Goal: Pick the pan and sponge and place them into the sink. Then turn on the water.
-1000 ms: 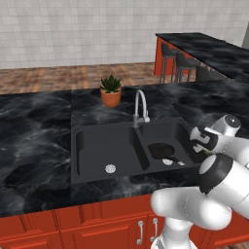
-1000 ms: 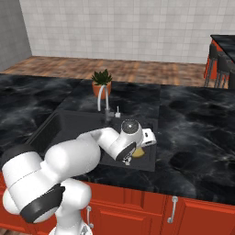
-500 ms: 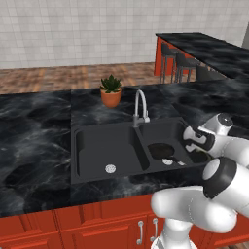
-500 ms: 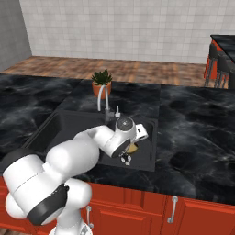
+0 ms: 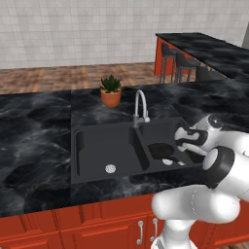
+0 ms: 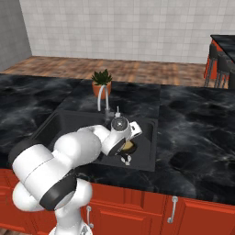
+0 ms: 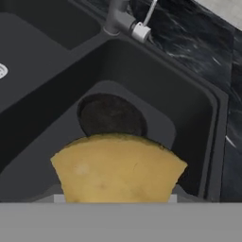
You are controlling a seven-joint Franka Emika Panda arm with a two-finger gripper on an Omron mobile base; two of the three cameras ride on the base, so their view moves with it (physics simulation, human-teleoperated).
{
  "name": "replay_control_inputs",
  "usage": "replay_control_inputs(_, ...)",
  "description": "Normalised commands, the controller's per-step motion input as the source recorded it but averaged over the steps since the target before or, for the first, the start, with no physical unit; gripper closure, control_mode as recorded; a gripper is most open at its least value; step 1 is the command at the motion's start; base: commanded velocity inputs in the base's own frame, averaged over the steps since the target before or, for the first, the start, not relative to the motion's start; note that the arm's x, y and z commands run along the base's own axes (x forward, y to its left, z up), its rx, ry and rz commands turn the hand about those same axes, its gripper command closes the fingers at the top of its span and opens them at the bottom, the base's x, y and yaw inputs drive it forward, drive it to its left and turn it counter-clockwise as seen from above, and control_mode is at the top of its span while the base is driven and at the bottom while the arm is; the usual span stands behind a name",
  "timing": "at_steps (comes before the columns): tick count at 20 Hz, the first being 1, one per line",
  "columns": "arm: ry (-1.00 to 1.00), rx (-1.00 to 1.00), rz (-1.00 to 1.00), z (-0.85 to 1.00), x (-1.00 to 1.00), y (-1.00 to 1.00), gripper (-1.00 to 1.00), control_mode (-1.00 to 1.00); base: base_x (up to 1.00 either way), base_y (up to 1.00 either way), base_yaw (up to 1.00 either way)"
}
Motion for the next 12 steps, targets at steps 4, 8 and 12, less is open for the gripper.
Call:
replay_control_inputs(4, -0.08, 0.00, 0.07, -0.26, 0.17, 0.15, 1.00, -1.00, 0.00, 0.00, 0.00)
replay_control_inputs(8, -0.08, 0.01, 0.08, -0.24, 0.18, 0.12, 1.00, -1.00, 0.00, 0.00, 0.00)
replay_control_inputs(12, -0.03, 0.03, 0.07, -0.15, 0.27, 0.09, 1.00, -1.00, 0.00, 0.00, 0.00)
